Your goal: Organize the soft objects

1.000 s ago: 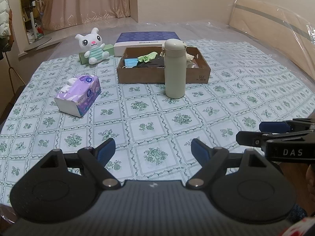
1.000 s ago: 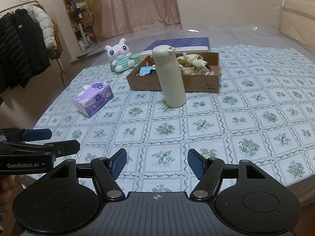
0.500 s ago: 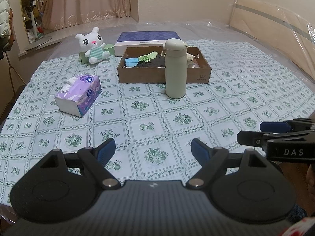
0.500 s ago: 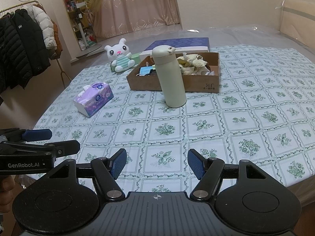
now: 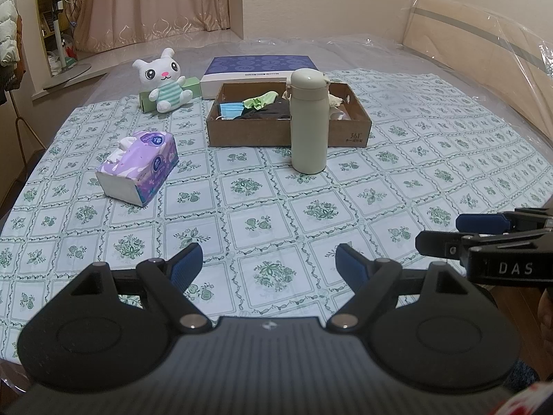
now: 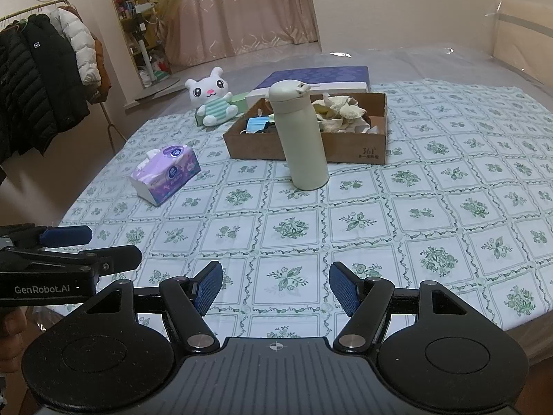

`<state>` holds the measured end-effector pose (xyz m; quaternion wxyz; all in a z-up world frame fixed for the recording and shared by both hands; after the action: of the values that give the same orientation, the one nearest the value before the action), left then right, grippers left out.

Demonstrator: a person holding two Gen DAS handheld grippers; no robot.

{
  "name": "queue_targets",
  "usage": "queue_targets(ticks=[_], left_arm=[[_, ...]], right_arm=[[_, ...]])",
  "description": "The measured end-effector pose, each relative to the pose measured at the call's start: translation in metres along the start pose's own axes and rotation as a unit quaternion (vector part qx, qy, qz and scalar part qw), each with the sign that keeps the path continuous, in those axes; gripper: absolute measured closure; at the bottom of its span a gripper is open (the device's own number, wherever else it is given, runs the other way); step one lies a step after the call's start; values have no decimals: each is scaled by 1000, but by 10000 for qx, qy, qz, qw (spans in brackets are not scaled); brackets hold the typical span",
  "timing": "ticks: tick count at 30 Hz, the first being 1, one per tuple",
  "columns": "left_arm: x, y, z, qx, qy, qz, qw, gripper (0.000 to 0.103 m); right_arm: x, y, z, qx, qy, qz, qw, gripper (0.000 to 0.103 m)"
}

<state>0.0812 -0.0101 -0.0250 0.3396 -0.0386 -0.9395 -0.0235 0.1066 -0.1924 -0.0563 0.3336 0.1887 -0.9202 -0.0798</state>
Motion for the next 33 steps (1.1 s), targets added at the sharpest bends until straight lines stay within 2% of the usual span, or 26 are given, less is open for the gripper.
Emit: queue_targets(ticks=[33], left_arm=[[-8, 0, 0, -26, 20, 33, 10000, 20]], right_arm=[[-6, 0, 1, -5, 55, -5, 10000, 35]])
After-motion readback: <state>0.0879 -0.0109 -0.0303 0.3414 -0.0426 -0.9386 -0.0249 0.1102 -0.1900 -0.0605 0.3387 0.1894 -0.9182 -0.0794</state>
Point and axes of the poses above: each gripper's, at about its wrist camera, not at the fingertips, and x roughly against the way its jaws point, y to its left, z to its underside, the point moved 7 cm from there along -x, roughly the way its jaws point, and after that the axes turned 4 degrees about -y, right-handed, at the moved point
